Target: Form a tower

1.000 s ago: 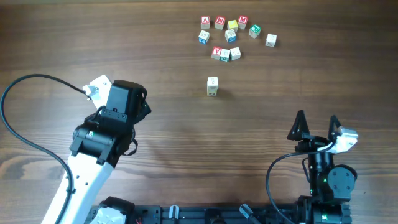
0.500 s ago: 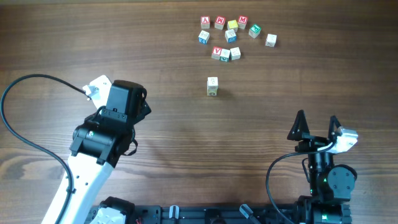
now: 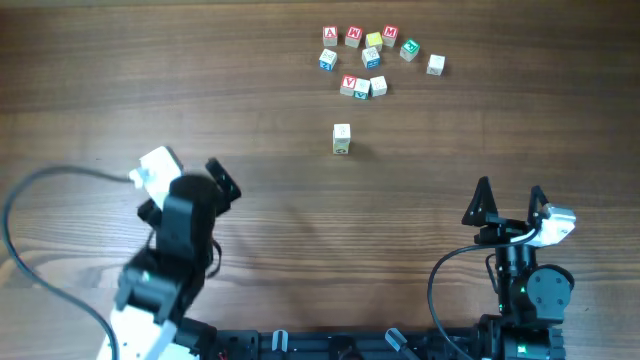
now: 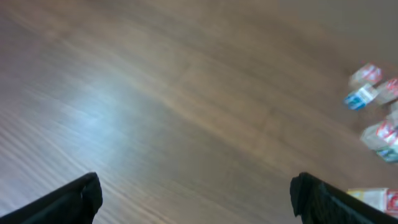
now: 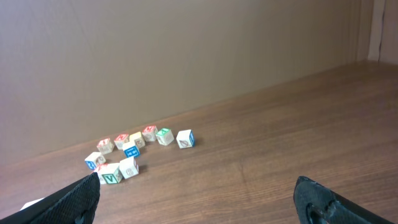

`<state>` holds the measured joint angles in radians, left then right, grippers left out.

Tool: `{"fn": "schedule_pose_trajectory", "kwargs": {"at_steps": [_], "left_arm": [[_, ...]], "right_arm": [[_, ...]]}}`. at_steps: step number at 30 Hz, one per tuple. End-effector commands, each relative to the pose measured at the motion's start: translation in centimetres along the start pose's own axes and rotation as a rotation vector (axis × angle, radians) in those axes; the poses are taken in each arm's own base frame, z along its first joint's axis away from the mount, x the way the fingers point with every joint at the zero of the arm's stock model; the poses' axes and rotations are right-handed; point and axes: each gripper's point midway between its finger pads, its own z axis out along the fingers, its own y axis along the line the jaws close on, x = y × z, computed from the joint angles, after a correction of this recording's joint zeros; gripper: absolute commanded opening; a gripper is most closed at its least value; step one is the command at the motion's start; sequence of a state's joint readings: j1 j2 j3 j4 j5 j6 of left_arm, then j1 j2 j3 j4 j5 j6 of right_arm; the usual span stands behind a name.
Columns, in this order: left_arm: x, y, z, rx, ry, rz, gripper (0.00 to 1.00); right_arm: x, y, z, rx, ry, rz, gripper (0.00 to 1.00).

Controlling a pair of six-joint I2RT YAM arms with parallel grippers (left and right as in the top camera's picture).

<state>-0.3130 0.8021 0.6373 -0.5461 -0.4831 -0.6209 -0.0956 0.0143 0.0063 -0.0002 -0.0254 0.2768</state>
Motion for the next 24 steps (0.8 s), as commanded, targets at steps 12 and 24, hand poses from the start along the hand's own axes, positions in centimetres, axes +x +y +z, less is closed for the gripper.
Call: {"fn": "schedule_pose_trajectory", "kwargs": {"at_steps": [12,24], "left_arm": [[3.9,5.9,2.6,0.152,-0.308,-0.252,1.00],[1.5,6.0,0.5,0.183,-0.459,-0.183,1.00]], "right_arm": [[-0.3,-0.1,-0.1,0.002,-0.012,0.014,1.00],[-0.3,-0.1,-0.1,0.002,-0.012,0.014,1.00]]}}
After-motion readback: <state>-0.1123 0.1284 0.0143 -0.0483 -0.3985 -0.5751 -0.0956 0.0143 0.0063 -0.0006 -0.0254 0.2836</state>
